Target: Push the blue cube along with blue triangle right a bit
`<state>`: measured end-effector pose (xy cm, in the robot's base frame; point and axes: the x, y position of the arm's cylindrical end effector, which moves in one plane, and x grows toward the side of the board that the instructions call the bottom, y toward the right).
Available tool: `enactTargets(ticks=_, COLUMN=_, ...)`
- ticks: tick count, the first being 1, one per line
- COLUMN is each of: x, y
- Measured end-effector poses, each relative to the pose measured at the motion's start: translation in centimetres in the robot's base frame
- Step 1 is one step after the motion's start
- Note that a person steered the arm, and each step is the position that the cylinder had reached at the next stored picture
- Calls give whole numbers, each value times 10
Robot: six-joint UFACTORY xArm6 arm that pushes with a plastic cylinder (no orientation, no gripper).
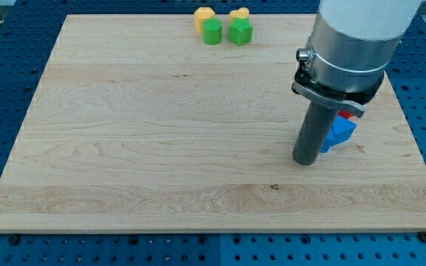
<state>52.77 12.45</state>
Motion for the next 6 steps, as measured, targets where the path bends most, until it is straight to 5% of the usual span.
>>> enactTargets(ticks=2, x=-4, y=-32)
enactTargets(ticks=6, x=-23, y=7)
